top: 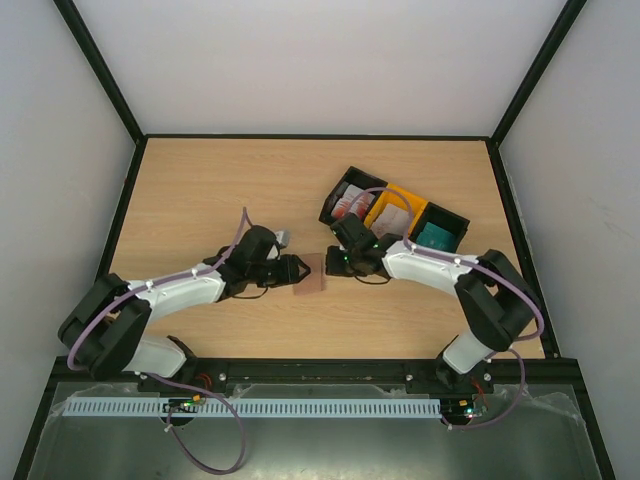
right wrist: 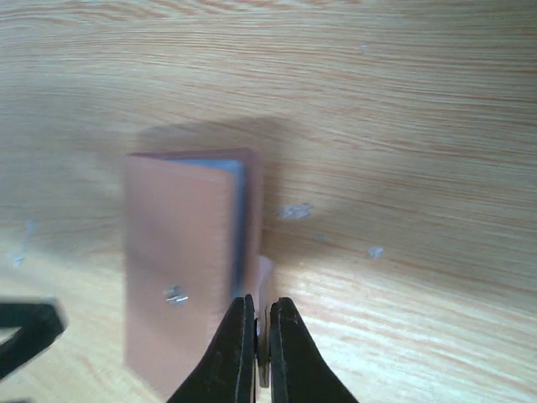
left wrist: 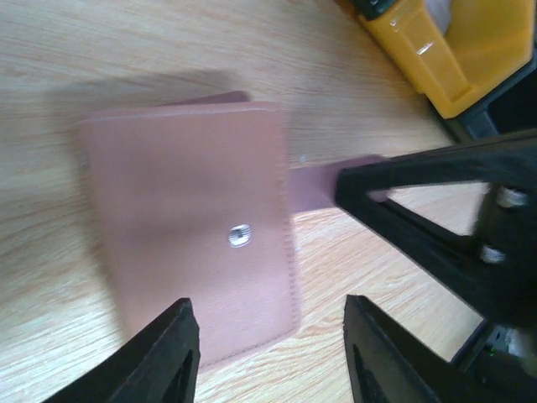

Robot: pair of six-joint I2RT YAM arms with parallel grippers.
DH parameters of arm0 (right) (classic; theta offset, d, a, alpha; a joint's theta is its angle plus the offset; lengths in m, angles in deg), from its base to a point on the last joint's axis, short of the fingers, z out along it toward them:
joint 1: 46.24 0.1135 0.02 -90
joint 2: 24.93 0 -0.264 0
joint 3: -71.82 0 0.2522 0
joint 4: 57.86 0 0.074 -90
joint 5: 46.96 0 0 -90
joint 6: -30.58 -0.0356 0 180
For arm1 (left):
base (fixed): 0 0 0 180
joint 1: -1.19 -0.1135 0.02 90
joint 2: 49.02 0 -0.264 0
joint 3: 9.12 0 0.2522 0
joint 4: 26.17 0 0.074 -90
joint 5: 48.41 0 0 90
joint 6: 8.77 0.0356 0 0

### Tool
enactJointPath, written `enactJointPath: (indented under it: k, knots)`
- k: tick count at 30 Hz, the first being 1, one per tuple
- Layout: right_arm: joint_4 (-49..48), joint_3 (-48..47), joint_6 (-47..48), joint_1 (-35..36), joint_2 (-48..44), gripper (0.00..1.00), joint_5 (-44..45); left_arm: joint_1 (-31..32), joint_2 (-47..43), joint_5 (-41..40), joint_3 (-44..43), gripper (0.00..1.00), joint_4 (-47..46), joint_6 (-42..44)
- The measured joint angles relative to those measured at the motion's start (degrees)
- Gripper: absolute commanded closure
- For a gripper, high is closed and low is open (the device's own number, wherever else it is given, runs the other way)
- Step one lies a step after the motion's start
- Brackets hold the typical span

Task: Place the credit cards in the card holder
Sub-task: Open the card holder at the center of the board.

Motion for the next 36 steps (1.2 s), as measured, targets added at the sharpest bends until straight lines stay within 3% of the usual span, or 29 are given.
enactJointPath:
  k: [2,9,22,29,36]
  knots:
    - [1.0,0.0,0.6,0.0,-2.0,0.98,-1.2,-0.5,0.4,-0.6,0.0,0.35,0.7,-0.1]
    - [2.5,-2.1,1.5,0.0,-4.6,0.98,-6.8,-5.2,-1.0,-2.1,0.7,0.19,3.6,0.4]
    - [-1.4,-7.5,1.6,0.0,-3.2,0.98,-17.9,-16.3,-8.3,-1.2,4.5,0.16,4.8,-1.1]
    - [3.0,-8.2,3.3,0.0,-0.9,0.98,-9.3,-17.0,-8.2,3.5,4.8,0.18,3.5,-1.1]
    - [8.3,-6.3,5.0,0.0,-1.0,0.98,4.0,-16.2,-4.5,9.5,5.4,0.28,-1.7,-2.0]
